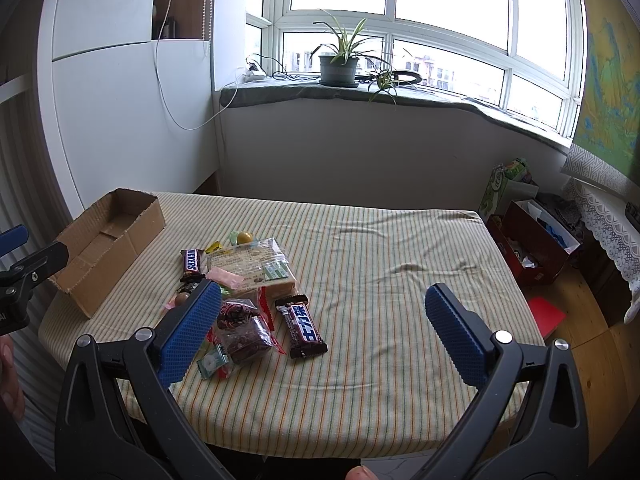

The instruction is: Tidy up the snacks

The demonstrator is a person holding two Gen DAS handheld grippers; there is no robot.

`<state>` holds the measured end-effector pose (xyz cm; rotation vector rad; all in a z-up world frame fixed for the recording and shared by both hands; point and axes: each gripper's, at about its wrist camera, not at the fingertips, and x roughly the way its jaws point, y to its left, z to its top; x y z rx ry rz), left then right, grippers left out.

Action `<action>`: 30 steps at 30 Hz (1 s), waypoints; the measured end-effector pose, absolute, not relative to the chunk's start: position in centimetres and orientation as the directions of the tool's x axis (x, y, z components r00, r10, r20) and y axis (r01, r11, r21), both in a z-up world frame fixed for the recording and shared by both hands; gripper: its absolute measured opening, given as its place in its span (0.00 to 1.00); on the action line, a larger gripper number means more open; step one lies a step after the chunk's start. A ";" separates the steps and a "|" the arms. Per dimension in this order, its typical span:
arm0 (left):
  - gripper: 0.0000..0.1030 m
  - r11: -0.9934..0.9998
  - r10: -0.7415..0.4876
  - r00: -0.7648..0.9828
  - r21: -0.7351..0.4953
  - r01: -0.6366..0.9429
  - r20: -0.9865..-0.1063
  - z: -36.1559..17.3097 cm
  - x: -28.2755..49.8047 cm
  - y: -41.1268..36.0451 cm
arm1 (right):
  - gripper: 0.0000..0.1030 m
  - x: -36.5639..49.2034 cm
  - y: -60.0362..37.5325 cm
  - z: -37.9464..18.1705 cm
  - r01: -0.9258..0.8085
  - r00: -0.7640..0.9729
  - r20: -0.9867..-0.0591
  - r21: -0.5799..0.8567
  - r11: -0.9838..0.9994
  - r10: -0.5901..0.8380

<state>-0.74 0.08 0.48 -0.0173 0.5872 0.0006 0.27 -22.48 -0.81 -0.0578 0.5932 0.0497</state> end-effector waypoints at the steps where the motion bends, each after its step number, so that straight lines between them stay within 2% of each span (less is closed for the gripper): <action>1: 1.00 1.000 -0.004 0.832 -0.016 -0.006 -0.554 0.5 -0.7 0.1 | 1.00 0.3 -22.5 -0.8 -0.064 0.828 -0.560 -0.040 0.997 0.030; 7: 1.00 1.000 -0.004 0.830 -0.016 -0.005 -0.557 0.4 -0.6 0.1 | 1.00 0.3 -22.6 -1.7 -0.063 0.820 -0.571 -0.036 0.997 0.031; 12: 1.00 1.000 -0.004 0.811 -0.013 -0.005 -0.584 -0.8 0.2 -0.2 | 1.00 1.1 -23.3 -4.7 -0.063 0.787 -0.616 -0.018 0.998 0.039; 18: 1.00 1.000 -0.011 0.756 -0.020 -0.002 -0.654 -6.4 1.3 -0.4 | 1.00 1.7 -24.4 -11.8 -0.050 0.699 -0.715 -0.009 0.999 0.029; 22: 1.00 1.000 -0.009 0.676 -0.006 0.007 -0.737 -11.9 1.5 -0.5 | 1.00 0.9 -25.2 -15.9 -0.037 0.647 -0.762 0.000 0.999 0.024; 26: 1.00 1.000 -0.003 0.628 0.008 0.015 -0.778 -15.4 1.1 -0.4 | 1.00 0.1 -25.6 -17.1 -0.043 0.655 -0.755 0.003 0.999 0.031; 30: 1.00 1.000 -0.020 0.657 -0.008 0.021 -0.754 -15.8 0.6 -0.2 | 1.00 -0.1 -25.8 -17.4 -0.045 0.668 -0.744 0.000 0.999 0.030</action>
